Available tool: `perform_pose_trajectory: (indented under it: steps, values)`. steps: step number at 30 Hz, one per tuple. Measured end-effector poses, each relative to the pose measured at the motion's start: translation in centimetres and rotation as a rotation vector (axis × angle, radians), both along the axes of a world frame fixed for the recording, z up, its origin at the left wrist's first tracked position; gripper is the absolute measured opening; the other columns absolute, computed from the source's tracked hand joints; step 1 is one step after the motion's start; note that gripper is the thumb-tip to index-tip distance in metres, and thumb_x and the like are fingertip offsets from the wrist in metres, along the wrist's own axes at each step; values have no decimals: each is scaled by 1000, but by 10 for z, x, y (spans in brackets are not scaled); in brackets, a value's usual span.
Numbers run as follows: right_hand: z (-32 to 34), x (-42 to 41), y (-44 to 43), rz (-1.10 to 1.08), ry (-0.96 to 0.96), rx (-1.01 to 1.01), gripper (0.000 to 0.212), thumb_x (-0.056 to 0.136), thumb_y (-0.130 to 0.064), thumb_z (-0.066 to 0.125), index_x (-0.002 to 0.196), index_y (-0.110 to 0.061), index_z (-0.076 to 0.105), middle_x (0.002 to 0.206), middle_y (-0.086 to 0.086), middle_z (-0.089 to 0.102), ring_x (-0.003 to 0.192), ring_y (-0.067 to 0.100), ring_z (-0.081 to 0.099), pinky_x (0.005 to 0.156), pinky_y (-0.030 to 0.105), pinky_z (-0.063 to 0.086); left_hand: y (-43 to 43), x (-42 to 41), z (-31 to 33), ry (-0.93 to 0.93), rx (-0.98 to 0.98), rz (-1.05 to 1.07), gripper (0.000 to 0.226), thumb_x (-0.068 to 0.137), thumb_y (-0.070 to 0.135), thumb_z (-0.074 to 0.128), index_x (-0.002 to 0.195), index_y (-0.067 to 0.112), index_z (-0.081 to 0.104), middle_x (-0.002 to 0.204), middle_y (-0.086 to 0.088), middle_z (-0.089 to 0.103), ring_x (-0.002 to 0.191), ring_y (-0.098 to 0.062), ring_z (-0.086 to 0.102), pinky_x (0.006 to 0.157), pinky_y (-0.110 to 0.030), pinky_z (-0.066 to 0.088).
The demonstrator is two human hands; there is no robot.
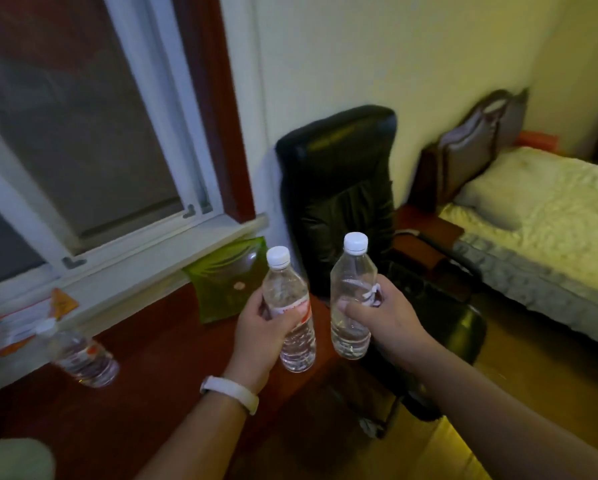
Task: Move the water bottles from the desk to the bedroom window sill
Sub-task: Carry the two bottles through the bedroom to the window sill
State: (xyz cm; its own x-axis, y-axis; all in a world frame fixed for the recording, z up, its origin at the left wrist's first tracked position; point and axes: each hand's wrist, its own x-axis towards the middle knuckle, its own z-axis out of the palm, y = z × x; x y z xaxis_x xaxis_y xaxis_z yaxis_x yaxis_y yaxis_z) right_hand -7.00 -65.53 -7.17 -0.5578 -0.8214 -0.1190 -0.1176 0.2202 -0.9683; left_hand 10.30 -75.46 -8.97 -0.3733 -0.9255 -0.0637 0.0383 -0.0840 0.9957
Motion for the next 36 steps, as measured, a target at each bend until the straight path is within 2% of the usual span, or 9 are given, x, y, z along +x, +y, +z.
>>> perform_pose_trajectory:
  steps: [3, 6, 9, 16, 19, 21, 27, 32, 36]
  values:
    - [7, -42, 50, -90, -7, -15, 40, 78, -28, 81, 109, -39, 58, 102, -13, 70, 95, 4, 66, 75, 23, 50, 33, -56, 8, -32, -13, -110, 39, 76, 7, 81, 106, 27, 67, 96, 8, 76, 84, -2, 72, 66, -18, 54]
    - [12, -89, 109, -187, -18, -22, 44, 77, -30, 82, 114, -37, 58, 106, -13, 70, 100, 8, 66, 87, 34, 54, 73, -113, 12, -60, -20, -231, 38, 77, 13, 83, 107, 29, 67, 96, 10, 76, 87, -4, 72, 73, -24, 56]
    - [11, -136, 169, -277, -43, -37, 44, 73, -32, 83, 110, -39, 59, 106, -11, 72, 100, 11, 69, 92, 43, 55, 117, -165, 14, -87, -40, -357, 36, 77, 13, 81, 108, 25, 67, 95, 12, 76, 87, -4, 72, 70, -20, 53]
    - [2, -210, 298, -529, -63, -70, 41, 76, -19, 83, 108, -33, 63, 98, -8, 76, 89, 8, 72, 85, 38, 59, 214, -272, 15, -98, -77, -607, 36, 78, 15, 81, 109, 26, 69, 99, 13, 76, 88, -3, 71, 75, -26, 52]
    - [-4, -230, 338, -637, -72, -67, 44, 75, -15, 84, 111, -28, 63, 98, -4, 76, 91, 14, 73, 82, 38, 60, 244, -307, 16, -111, -76, -696, 38, 76, 19, 83, 109, 29, 69, 101, 14, 75, 91, -4, 71, 80, -31, 53]
    - [-8, -242, 360, -697, -63, -68, 46, 75, -15, 84, 115, -24, 62, 101, -1, 75, 93, 18, 73, 79, 37, 60, 259, -329, 16, -116, -73, -759, 38, 76, 19, 84, 109, 28, 69, 101, 12, 75, 93, -7, 71, 82, -32, 54]
    - [-12, -277, 405, -839, -47, -68, 44, 77, -19, 83, 113, -28, 61, 101, -3, 73, 91, 14, 72, 79, 36, 59, 286, -399, 6, -113, -59, -931, 38, 75, 12, 83, 108, 22, 69, 99, 6, 76, 91, -11, 72, 76, -29, 54]
    - [-22, -319, 430, -996, -40, -72, 39, 79, -14, 80, 109, -28, 61, 100, -3, 73, 88, 10, 71, 72, 25, 54, 301, -482, -18, -140, -33, -1034, 43, 73, 18, 86, 112, 22, 69, 105, 1, 76, 98, -19, 72, 84, -42, 58]
    - [-32, -364, 441, -1158, -44, -39, 45, 78, -16, 82, 116, -27, 60, 105, -2, 72, 96, 14, 70, 84, 37, 58, 307, -554, -25, -125, -18, -1159, 40, 75, 17, 84, 112, 22, 68, 103, 2, 76, 94, -15, 72, 78, -34, 56]
